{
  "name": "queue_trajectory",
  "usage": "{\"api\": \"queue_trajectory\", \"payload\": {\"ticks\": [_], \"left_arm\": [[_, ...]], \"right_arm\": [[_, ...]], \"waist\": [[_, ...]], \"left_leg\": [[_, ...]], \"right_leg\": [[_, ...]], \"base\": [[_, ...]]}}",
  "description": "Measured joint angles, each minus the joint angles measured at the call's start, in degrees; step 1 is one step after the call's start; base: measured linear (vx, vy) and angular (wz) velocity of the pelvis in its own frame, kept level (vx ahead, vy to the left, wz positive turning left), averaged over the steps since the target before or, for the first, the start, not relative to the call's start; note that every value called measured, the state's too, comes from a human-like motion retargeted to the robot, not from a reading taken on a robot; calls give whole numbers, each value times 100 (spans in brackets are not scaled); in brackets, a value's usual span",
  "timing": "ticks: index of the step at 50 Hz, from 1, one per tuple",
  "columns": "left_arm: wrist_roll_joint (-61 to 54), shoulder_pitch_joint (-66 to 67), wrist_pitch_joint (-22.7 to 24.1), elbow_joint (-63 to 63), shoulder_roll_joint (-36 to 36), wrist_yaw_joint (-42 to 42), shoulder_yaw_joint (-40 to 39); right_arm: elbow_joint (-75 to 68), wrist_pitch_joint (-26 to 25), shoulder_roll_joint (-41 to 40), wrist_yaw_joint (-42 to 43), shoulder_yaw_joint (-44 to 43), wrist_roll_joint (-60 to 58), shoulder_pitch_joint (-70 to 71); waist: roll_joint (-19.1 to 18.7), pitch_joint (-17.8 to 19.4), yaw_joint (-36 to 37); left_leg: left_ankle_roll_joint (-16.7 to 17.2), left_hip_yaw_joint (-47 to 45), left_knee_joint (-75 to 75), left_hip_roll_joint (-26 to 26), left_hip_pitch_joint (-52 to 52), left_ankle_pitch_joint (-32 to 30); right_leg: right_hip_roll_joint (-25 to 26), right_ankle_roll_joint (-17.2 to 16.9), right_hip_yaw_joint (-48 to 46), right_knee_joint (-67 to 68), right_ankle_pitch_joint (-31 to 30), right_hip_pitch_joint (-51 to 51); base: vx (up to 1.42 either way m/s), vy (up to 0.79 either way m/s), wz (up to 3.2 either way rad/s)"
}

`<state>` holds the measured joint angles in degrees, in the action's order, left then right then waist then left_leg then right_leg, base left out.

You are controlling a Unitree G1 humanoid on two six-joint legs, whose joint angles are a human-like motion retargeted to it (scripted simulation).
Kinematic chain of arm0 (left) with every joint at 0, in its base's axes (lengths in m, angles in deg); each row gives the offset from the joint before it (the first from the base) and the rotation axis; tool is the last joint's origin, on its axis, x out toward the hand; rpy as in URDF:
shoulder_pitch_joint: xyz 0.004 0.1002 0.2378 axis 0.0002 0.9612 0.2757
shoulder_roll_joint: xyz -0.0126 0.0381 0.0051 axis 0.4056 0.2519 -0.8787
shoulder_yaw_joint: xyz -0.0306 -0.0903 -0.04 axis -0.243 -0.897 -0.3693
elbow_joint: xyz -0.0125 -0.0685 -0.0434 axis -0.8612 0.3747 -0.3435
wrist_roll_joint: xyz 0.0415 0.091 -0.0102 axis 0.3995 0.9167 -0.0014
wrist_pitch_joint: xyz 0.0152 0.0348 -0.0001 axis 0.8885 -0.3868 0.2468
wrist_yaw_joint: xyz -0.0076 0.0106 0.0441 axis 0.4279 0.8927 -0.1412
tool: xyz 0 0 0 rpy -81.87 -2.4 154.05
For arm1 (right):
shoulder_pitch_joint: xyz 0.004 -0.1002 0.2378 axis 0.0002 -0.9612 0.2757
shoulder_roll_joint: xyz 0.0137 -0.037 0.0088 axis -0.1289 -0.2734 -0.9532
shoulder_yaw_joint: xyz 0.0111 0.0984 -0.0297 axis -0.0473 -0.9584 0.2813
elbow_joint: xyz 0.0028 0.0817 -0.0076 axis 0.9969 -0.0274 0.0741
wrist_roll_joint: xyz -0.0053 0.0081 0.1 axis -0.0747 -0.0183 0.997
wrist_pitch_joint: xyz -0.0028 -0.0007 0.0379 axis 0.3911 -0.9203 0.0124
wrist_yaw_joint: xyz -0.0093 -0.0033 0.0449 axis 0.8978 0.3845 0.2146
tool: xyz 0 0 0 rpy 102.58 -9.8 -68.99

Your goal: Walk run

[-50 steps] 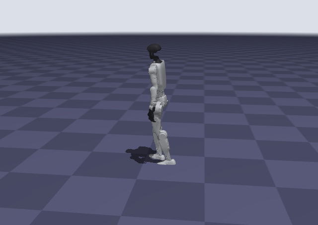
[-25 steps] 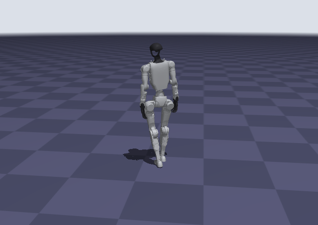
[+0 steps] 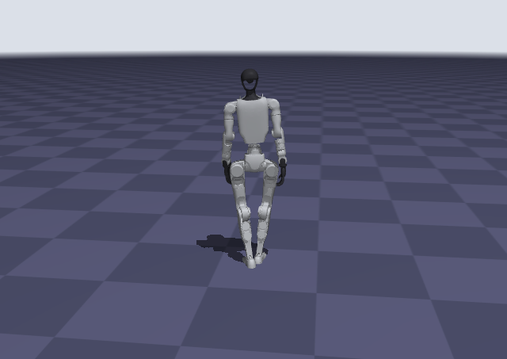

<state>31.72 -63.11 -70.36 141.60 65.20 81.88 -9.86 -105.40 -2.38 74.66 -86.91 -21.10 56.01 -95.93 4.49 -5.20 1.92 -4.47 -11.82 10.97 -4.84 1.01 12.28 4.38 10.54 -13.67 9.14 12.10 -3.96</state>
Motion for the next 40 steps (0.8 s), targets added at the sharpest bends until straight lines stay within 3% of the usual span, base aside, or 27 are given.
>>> {"api": "queue_trajectory", "payload": {"ticks": [4,7,14,20,25,27,30,32,35,37,38,40], "left_arm": [[364,265,71,75,-111,-980,-208],[462,524,-32,445,-205,-1491,-482],[354,1121,-186,969,53,-298,-929],[399,1495,-352,1396,277,-518,-1031],[281,1366,-539,1543,269,-356,-1113],[276,1278,-517,1458,235,-334,-1080],[210,1097,-445,1318,149,-328,-1030],[117,951,-447,1267,80,-310,-959],[-69,590,-442,1176,-73,-368,-738],[-189,274,-386,1033,-133,-193,-476],[-245,76,-336,951,-142,-48,-407],[-266,-351,-185,665,-146,363,-390]], "right_arm": [[-121,171,5,223,293,373,318],[-92,95,-87,434,415,489,683],[1008,178,-177,-142,739,839,1855],[1948,160,-192,-448,714,1030,2984],[2378,132,-247,-537,718,1187,3570],[2449,119,-293,-586,689,1141,3581],[2442,201,-394,-652,684,1050,3338],[2266,280,-434,-725,712,929,2962],[1581,558,-431,-515,729,774,2440],[936,758,-322,-295,782,923,2165],[663,793,-257,-213,846,1004,2031],[255,868,-142,44,884,993,1759]], "waist": [[250,59,-40],[361,10,31],[307,215,527],[162,302,818],[108,256,774],[132,160,774],[137,-22,740],[83,-222,700],[-25,-274,719],[-157,-223,702],[-235,-218,746],[-266,-213,658]], "left_leg": [[-78,-70,1496,-122,-733,111],[87,-127,2227,-73,-1428,175],[513,129,1417,-108,-2789,-169],[627,287,443,-24,-3663,-404],[536,536,505,-9,-4049,-693],[446,648,694,-30,-4046,-742],[14,829,1109,-148,-3891,-858],[68,852,1360,-18,-3803,-914],[-27,994,1806,225,-3340,-618],[-224,982,1878,297,-2825,-237],[-297,886,1841,415,-2575,-76],[-462,746,1485,370,-2066,41]], "right_leg": [[-376,-258,-144,-244,81,253],[-444,-336,-162,-427,96,405],[-166,-144,-46,-617,330,823],[56,151,162,-657,626,1405],[119,-30,176,-683,638,1949],[67,-277,274,-594,284,2089],[13,-578,280,-353,-731,2261],[-12,-632,151,-15,-1981,2238],[-327,-380,-334,1258,-3820,1945],[-668,48,-597,2706,-4109,1426],[-852,286,-699,3350,-3806,1098],[-1001,230,-534,4425,-3098,136]], "base": [[19,-8,33],[24,-4,20],[32,-7,-23],[58,-2,-23],[75,2,7],[105,6,4],[129,7,-3],[127,2,-12],[122,5,-18],[117,11,-28],[113,10,-66],[94,4,-46]]}}
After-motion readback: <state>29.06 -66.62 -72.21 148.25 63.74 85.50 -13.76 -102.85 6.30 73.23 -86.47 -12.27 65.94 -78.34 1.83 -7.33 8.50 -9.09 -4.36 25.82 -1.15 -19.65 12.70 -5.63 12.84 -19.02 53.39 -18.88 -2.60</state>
